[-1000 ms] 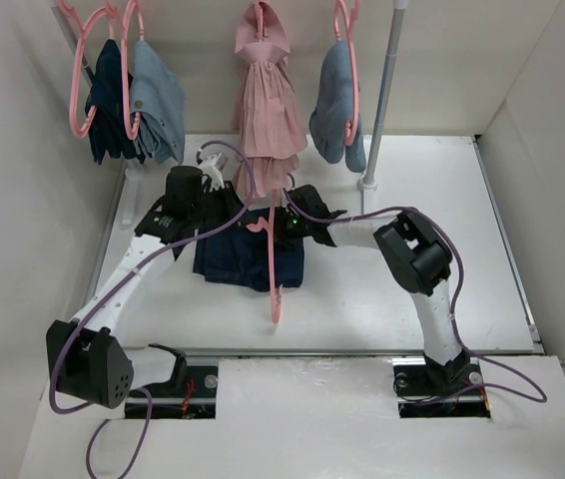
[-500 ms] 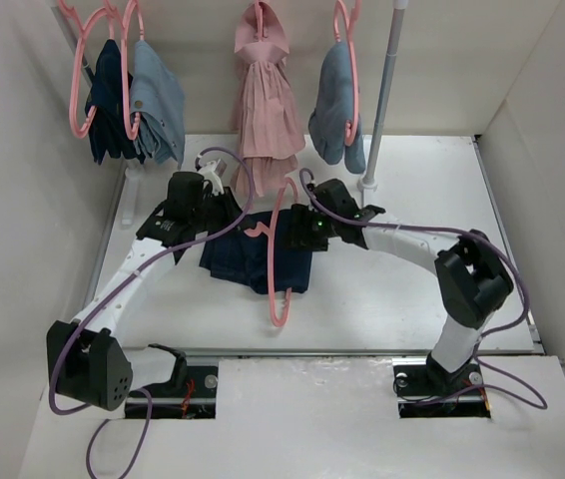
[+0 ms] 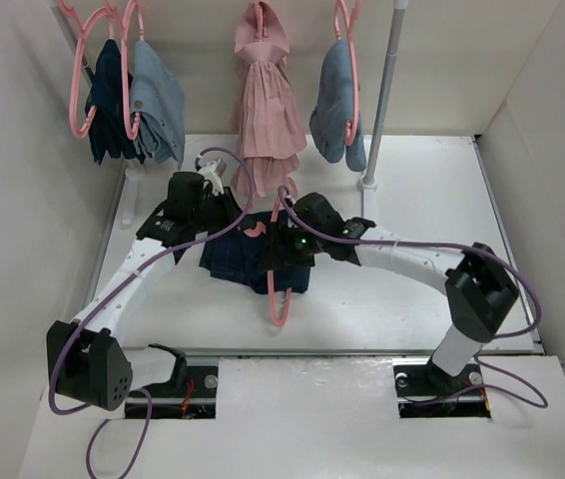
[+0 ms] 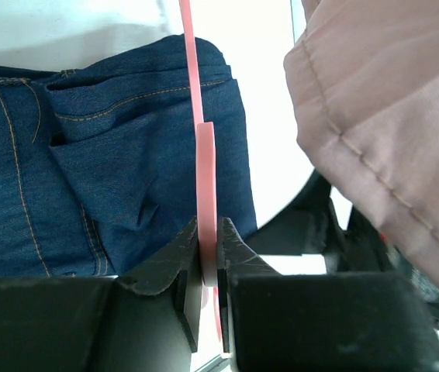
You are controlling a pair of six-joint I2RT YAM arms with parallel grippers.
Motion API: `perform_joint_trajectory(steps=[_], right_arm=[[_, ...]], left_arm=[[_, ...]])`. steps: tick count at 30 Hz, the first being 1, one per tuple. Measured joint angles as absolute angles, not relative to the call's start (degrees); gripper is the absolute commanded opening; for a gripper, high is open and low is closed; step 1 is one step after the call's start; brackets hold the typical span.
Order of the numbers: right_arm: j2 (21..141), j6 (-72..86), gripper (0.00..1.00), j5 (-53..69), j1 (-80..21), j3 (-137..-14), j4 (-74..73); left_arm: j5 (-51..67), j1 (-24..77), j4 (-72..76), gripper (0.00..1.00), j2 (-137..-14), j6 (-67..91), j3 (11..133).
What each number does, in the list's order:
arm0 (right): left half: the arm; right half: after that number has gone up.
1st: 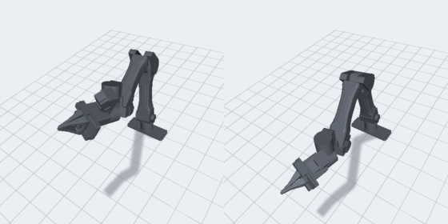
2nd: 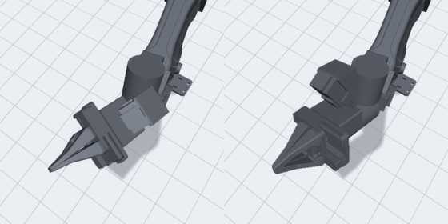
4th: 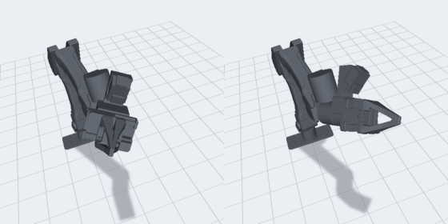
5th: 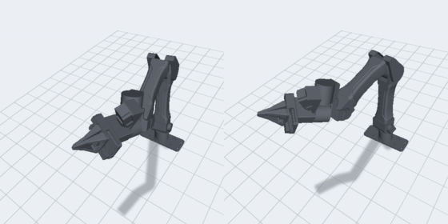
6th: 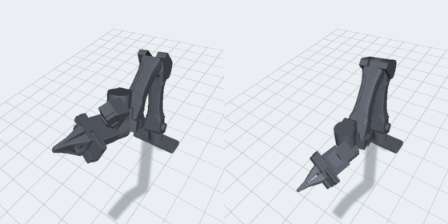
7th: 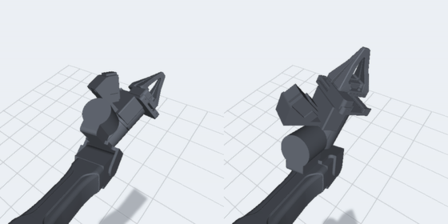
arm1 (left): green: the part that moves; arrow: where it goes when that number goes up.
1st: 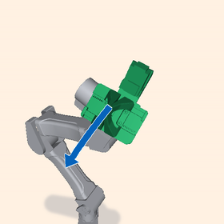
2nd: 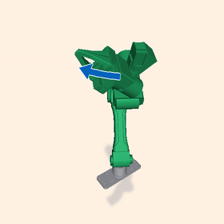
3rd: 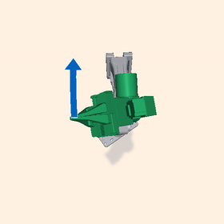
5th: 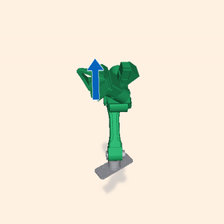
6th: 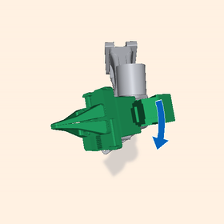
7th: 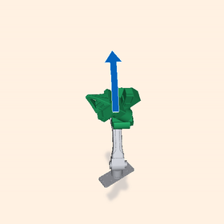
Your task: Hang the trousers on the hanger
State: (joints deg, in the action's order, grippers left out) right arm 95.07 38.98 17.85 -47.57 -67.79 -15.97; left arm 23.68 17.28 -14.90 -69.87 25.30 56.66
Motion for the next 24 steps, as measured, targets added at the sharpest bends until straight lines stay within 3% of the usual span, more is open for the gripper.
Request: perform_joint_trajectory(steps=[3,5,6,7,8,9,11,14,20,22,24], right_arm=[[99.79,39.22,0.79,17.63,-47.31,-72.34,-16.01],[103.20,39.29,0.57,17.47,-47.09,-74.78,-16.01],[104.71,39.38,0.44,17.67,-46.94,-75.44,-15.86],[105.89,39.66,0.32,18.09,-46.72,-75.75,-15.75],[106.83,40.29,0.11,18.76,-46.39,-75.75,-15.75],[107.37,41.17,0.02,19.59,-46.15,-75.61,-15.64],[107.42,42.72,0.00,21.52,-45.08,-74.24,-14.59],[104.99,44.42,0.00,24.93,-42.28,-69.97,-11.09],[97.80,47.18,0.00,34.44,-34.74,-60.45,-2.35],[97.47,47.40,0.00,36.42,-33.45,-59.40,-0.51],[97.45,47.42,0.00,37.87,-33.06,-58.48,0.73]], left_arm=[[23.68,17.28,-14.90,0.00,-69.87,25.30,56.66],[23.70,17.28,-14.87,0.00,-69.87,25.30,56.66],[23.77,17.28,-14.87,0.06,-69.87,25.23,56.66],[23.97,17.28,-14.85,0.16,-69.84,25.10,56.66],[24.21,17.28,-14.83,0.29,-69.80,24.64,56.66],[24.53,17.28,-14.83,0.42,-69.78,24.10,56.66],[24.84,17.28,-14.90,0.68,-69.52,22.76,56.64],[24.08,17.28,-16.10,0.76,-68.60,19.64,56.66],[22.06,12.53,-19.92,0.62,-67.29,15.22,56.73],[22.44,11.62,-19.90,0.62,-69.41,14.63,56.73],[23.00,13.19,-19.97,0.69,-74.24,14.17,57.08]])
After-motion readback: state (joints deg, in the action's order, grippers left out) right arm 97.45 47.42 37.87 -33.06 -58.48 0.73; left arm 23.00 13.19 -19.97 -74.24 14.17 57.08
